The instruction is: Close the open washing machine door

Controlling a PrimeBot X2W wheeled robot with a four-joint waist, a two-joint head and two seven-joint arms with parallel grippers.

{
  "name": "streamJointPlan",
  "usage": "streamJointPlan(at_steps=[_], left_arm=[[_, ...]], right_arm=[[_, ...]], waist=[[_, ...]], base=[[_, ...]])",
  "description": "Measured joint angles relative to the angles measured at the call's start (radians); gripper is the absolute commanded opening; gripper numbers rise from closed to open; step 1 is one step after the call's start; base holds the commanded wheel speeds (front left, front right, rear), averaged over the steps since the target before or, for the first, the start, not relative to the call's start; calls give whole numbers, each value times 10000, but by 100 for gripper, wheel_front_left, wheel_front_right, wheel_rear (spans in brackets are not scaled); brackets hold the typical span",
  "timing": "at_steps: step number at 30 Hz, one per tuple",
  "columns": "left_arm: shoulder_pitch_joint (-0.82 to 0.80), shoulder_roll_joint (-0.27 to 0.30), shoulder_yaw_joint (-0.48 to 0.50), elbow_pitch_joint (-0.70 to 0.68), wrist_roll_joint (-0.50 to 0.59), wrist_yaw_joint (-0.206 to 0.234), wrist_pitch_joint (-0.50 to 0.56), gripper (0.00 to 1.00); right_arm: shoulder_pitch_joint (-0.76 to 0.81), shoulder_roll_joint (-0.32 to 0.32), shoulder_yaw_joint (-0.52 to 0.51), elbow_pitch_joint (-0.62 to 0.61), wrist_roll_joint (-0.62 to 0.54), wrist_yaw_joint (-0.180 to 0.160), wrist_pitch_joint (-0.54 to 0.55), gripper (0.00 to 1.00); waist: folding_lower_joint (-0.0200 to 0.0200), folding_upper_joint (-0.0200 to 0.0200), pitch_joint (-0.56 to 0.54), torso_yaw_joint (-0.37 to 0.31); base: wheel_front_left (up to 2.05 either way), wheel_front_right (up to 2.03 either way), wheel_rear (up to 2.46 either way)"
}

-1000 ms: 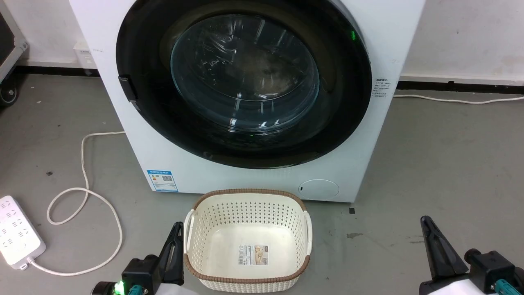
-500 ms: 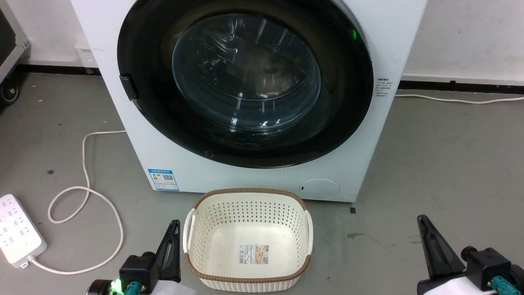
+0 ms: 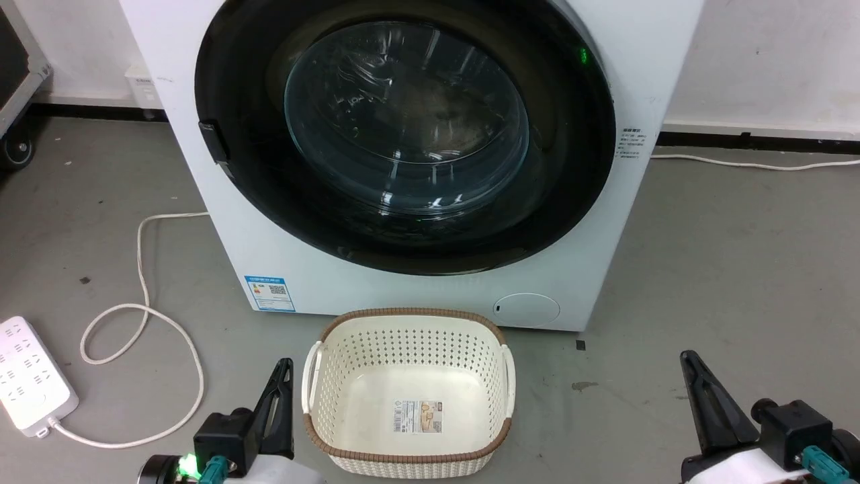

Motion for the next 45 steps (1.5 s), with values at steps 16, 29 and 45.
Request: streamJointPlan(at_steps=[16, 29, 45], left_arm=[[-43, -4, 155, -151, 171, -12, 320, 0], [-64, -6, 280, -301, 263, -59, 587, 0], [-159, -10, 426, -468, 435, -82, 894, 0]], right_arm=[[-27, 4, 102, -94, -86, 0, 322, 0], [-67, 10, 194, -178, -100, 0, 587, 0], [-208, 21, 288, -309, -132, -2, 936, 0]], waist=[[0, 0, 22, 45], [0, 0, 40, 82], [0, 0, 62, 128]], base=[[0, 0, 0], [0, 0, 0], [0, 0, 0]])
